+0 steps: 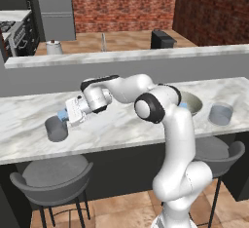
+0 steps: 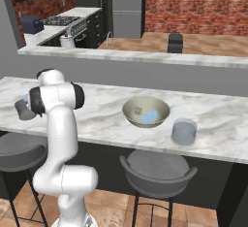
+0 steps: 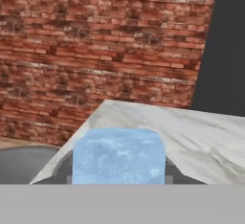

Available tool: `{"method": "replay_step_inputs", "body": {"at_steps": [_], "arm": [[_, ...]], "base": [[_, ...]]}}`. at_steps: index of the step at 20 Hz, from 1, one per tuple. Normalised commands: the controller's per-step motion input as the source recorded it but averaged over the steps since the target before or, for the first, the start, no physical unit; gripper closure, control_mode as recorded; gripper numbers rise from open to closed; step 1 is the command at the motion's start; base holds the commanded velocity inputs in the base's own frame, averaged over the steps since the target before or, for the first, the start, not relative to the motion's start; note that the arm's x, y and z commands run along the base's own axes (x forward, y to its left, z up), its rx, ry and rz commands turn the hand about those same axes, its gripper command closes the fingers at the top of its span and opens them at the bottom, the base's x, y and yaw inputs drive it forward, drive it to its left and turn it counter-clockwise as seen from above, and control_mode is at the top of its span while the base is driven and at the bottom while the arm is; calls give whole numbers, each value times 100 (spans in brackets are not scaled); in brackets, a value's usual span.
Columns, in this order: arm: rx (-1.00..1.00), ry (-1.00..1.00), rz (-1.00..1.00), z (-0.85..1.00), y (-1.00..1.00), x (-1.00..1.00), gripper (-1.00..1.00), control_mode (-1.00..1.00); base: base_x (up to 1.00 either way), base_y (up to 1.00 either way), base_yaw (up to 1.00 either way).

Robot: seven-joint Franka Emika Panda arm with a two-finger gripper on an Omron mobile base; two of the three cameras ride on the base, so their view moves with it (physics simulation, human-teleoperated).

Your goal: There are four ice cubes in the ice bowl. Place two ice cubes in each glass of water.

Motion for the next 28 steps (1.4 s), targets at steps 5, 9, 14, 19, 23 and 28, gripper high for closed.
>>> {"method": "replay_step_inputs", "body": {"at_steps": [5,9,14,19,23,28], "arm": [[0,-1,0,-8,24,2,100,-100],[0,0,0,-12,12,0,100,-100],[0,0,0,-17,0,7,100,-100],[0,0,0,-22,0,5,100,-100],[0,0,0,-20,6,0,100,-100],[-2,0,0,-29,17,3,100,-100]], "base": [[0,0,0],[0,0,0],[0,0,0],[0,0,0],[0,0,0],[0,0,0]]}}
